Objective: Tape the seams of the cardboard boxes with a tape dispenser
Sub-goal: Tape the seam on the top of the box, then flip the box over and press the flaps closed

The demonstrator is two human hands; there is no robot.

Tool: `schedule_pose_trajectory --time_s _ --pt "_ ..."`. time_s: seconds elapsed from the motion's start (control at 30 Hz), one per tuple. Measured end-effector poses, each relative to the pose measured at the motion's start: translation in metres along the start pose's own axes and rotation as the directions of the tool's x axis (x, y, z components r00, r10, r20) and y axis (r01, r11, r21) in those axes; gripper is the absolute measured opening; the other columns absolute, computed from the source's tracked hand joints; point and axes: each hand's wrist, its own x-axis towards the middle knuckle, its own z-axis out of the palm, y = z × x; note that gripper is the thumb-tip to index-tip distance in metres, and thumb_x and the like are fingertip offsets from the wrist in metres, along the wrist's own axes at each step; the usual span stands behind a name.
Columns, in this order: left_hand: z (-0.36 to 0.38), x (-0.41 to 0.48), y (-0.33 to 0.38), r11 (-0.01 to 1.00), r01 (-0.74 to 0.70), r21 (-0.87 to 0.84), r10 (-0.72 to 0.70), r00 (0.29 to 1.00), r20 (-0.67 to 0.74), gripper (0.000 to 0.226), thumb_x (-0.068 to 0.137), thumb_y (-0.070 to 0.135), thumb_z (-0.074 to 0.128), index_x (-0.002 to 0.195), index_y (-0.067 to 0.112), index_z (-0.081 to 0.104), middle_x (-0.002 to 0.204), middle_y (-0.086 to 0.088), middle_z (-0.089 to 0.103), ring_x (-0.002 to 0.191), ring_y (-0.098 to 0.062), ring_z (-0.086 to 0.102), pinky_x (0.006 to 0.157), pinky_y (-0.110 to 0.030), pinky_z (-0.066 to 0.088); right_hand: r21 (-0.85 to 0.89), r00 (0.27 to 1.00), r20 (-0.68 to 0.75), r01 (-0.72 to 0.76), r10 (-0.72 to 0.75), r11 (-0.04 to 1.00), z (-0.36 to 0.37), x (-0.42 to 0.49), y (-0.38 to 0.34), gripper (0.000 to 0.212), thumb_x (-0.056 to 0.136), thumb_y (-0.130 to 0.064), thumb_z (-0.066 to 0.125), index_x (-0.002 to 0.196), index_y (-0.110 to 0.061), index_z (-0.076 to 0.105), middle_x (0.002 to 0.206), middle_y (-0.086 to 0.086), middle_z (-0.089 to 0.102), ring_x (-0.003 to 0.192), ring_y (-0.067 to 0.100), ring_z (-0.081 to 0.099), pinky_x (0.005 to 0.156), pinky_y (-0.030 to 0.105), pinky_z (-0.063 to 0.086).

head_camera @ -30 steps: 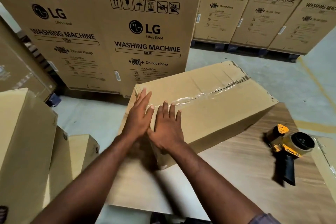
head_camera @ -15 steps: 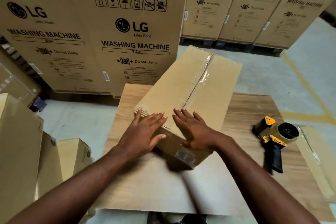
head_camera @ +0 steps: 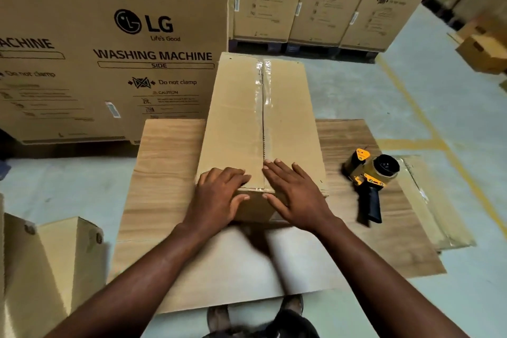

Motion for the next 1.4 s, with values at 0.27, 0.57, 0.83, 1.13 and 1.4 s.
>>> schedule_pose_trajectory --time_s 0.27,0.57,0.83,1.13,1.4 --pt "0.024 0.001 0.081 0.989 0.136 0.059 -0.137 0.99 0.013 0.047 0.079 0.052 0.074 0.118 0.029 0.064 0.121 0.007 0.06 0.1 -0.021 0.055 0.085 -0.038 0.041 0.028 0.998 -0.068 0.013 -0.011 1.0 -0.012 -0.039 0.048 0.067 0.096 -0.057 0.056 0.153 -0.024 0.046 0.162 -0.012 0.037 0.152 0.009 0.028 0.123 0.043 0.026" --pt "0.018 0.0 0.095 0.961 0.274 0.039 -0.276 0.96 0.043 0.056 0.071 0.02 0.088 0.121 0.03 0.062 0.126 0.009 0.057 0.107 -0.021 0.054 0.088 -0.038 0.038 0.064 0.977 -0.205 0.079 -0.065 0.995 -0.009 -0.082 0.094 0.056 0.095 -0.018 0.067 0.148 -0.018 0.051 0.158 -0.004 0.045 0.15 0.016 0.035 0.121 0.04 0.025" --pt "0.063 0.028 0.22 0.946 0.078 -0.315 -0.084 0.996 -0.005 0.026 0.09 0.018 0.066 0.115 0.021 0.064 0.117 0.008 0.056 0.108 -0.007 0.053 0.092 -0.023 0.041 0.593 0.725 -0.151 -0.477 0.672 0.648 -0.01 -0.161 0.18 0.037 0.088 -0.014 0.072 0.126 -0.014 0.072 0.109 0.005 0.077 0.094 0.023 0.072 0.091 0.027 0.052" --pt "0.248 0.111 0.308 0.745 0.547 -0.382 -0.233 0.751 0.618 0.054 0.083 0.005 0.07 0.135 0.012 0.057 0.132 -0.009 0.056 0.121 -0.024 0.056 0.098 -0.025 0.044 0.72 0.364 0.485 -0.682 0.795 -0.127 0.004 -0.151 0.278 0.026 0.096 -0.027 0.067 0.081 -0.008 0.059 0.075 0.008 0.058 0.078 0.025 0.057 0.063 0.029 0.042" --pt "0.293 0.112 0.323 0.573 0.754 -0.321 -0.446 0.615 0.65 0.032 0.088 0.008 0.065 0.119 0.014 0.07 0.11 -0.005 0.069 0.099 -0.019 0.066 0.079 -0.013 0.045 0.644 0.282 0.638 -0.706 0.716 -0.296 0.026 -0.157 0.299 0.052 0.086 -0.059 0.058 0.096 -0.009 0.069 0.097 0.015 0.073 0.086 0.03 0.071 0.08 0.038 0.059"
